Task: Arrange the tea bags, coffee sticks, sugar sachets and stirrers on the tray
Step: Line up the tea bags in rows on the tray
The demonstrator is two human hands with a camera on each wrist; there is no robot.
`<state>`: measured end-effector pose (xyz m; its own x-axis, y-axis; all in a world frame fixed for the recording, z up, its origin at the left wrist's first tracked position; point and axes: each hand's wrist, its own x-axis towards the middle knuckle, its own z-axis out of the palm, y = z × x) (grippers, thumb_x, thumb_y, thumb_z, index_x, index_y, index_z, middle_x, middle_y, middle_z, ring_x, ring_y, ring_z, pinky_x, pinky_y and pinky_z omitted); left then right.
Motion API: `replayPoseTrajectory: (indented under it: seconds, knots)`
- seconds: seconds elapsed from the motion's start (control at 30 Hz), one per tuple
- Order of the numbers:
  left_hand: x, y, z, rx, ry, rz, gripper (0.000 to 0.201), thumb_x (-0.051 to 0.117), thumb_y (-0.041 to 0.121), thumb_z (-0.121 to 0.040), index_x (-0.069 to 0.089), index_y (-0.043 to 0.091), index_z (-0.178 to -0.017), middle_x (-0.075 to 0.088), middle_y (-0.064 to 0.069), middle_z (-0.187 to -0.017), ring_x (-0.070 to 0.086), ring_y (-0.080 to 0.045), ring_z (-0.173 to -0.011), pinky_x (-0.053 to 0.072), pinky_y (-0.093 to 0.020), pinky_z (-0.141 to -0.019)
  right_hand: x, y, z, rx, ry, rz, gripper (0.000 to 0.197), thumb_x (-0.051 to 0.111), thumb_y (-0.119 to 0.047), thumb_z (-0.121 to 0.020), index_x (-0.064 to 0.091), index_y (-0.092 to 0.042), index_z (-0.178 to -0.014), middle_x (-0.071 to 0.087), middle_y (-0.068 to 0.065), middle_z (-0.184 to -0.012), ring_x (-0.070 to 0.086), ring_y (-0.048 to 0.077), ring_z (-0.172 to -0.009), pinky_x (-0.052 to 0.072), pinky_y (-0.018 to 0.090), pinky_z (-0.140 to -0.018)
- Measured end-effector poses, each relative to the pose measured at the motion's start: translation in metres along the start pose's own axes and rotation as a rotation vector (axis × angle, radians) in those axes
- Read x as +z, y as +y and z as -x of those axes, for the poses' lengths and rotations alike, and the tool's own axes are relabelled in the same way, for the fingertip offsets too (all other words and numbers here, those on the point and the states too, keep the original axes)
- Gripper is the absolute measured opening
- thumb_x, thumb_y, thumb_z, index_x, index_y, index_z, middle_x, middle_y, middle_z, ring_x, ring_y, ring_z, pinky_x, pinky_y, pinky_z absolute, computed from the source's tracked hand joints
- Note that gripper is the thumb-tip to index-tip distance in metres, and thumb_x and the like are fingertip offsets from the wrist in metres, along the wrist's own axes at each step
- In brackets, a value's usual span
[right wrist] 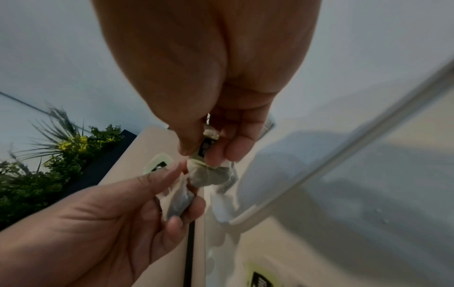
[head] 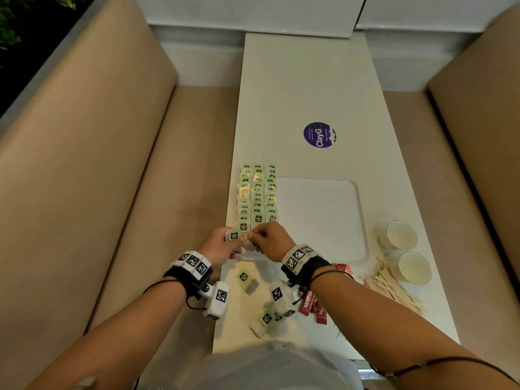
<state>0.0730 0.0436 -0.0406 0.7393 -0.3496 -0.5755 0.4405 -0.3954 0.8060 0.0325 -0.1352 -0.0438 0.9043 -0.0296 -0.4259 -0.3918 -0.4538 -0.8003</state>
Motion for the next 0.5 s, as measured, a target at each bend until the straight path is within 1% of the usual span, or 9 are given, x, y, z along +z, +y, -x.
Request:
replayPoseTrajectory:
  seconds: [0.07, 0.13, 0.2, 0.27, 0.33, 0.4, 0.43, 0.47, 0.5]
  knots:
    - [0.003, 0.0, 0.001, -0.008, -0.053, -0.029, 0.013, 0.071, 0.009, -0.091, 0.067, 0.009, -0.104, 0.068, -0.011, -0.085, 0.063, -0.02, -0.077, 0.054, -0.025, -0.062, -0.001, 0.0, 0.0, 0.002, 0.028, -0.003, 0.024, 0.067, -0.032, -0.096, 0.075, -0.015, -0.081, 0.068, -0.003, -0.064, 0.059, 0.007, -0.056, 0.051, 0.022, -0.06]
    - [0.006, 0.0, 0.001, -0.005, -0.084, -0.054, 0.016, 0.073, 0.007, -0.088, 0.067, 0.01, -0.103, 0.066, -0.008, -0.084, 0.061, -0.019, -0.076, 0.051, -0.025, -0.06, -0.002, -0.001, -0.002, -0.003, 0.052, -0.029, 0.021, 0.072, -0.032, -0.093, 0.076, -0.014, -0.083, 0.07, -0.001, -0.066, 0.06, 0.006, -0.054, 0.052, 0.022, -0.059]
    - [0.007, -0.001, 0.001, -0.007, -0.098, -0.048, 0.017, 0.075, 0.009, -0.087, 0.068, 0.009, -0.103, 0.067, -0.008, -0.084, 0.061, -0.019, -0.075, 0.05, -0.025, -0.059, -0.004, -0.004, -0.003, -0.011, 0.063, -0.046, 0.018, 0.074, -0.029, -0.091, 0.076, -0.012, -0.084, 0.071, 0.001, -0.069, 0.06, 0.006, -0.054, 0.053, 0.022, -0.059]
    - [0.009, 0.0, 0.001, -0.007, -0.087, -0.045, 0.014, 0.074, 0.011, -0.089, 0.068, 0.007, -0.101, 0.069, -0.009, -0.084, 0.062, -0.019, -0.074, 0.049, -0.024, -0.058, -0.006, -0.006, -0.003, -0.027, 0.069, -0.058, 0.015, 0.075, -0.027, -0.09, 0.075, -0.012, -0.086, 0.072, 0.001, -0.073, 0.061, 0.007, -0.056, 0.053, 0.023, -0.06]
    - [0.009, 0.002, 0.0, -0.003, -0.056, -0.04, 0.01, 0.071, 0.01, -0.091, 0.067, 0.007, -0.099, 0.07, -0.009, -0.083, 0.063, -0.019, -0.072, 0.049, -0.024, -0.057, -0.008, -0.006, -0.003, -0.039, 0.104, -0.113, 0.016, 0.075, -0.028, -0.089, 0.074, -0.013, -0.093, 0.072, -0.001, -0.082, 0.064, 0.011, -0.061, 0.056, 0.027, -0.063]
    - [0.009, 0.004, 0.0, 0.003, -0.029, -0.002, 0.007, 0.071, 0.009, -0.091, 0.066, 0.008, -0.096, 0.071, -0.006, -0.079, 0.063, -0.018, -0.069, 0.049, -0.023, -0.055, -0.011, -0.003, -0.003, -0.03, 0.124, -0.157, 0.026, 0.076, -0.033, -0.089, 0.069, -0.015, -0.107, 0.069, -0.005, -0.091, 0.067, 0.016, -0.067, 0.059, 0.031, -0.067]
    - [0.009, 0.005, 0.0, 0.006, -0.021, 0.023, 0.006, 0.071, 0.008, -0.091, 0.066, 0.009, -0.094, 0.071, -0.004, -0.076, 0.063, -0.018, -0.068, 0.049, -0.022, -0.054, -0.013, -0.001, -0.003, -0.021, 0.112, -0.153, 0.032, 0.076, -0.035, -0.089, 0.067, -0.016, -0.113, 0.068, -0.007, -0.095, 0.068, 0.017, -0.069, 0.06, 0.032, -0.07]
    - [0.008, 0.006, 0.001, 0.009, -0.017, 0.042, 0.007, 0.071, 0.008, -0.09, 0.065, 0.01, -0.093, 0.071, -0.002, -0.073, 0.063, -0.018, -0.067, 0.049, -0.022, -0.053, -0.014, 0.001, -0.002, -0.017, 0.083, -0.137, 0.032, 0.075, -0.035, -0.09, 0.067, -0.016, -0.115, 0.068, -0.007, -0.096, 0.068, 0.017, -0.069, 0.06, 0.034, -0.071]
    - [0.008, 0.006, 0.001, 0.01, -0.018, 0.049, 0.007, 0.072, 0.008, -0.09, 0.066, 0.01, -0.092, 0.071, -0.002, -0.074, 0.063, -0.018, -0.068, 0.049, -0.022, -0.053, -0.015, 0.002, -0.002, -0.025, 0.049, -0.116, 0.027, 0.073, -0.033, -0.091, 0.068, -0.016, -0.111, 0.069, -0.007, -0.095, 0.067, 0.015, -0.068, 0.06, 0.037, -0.073]
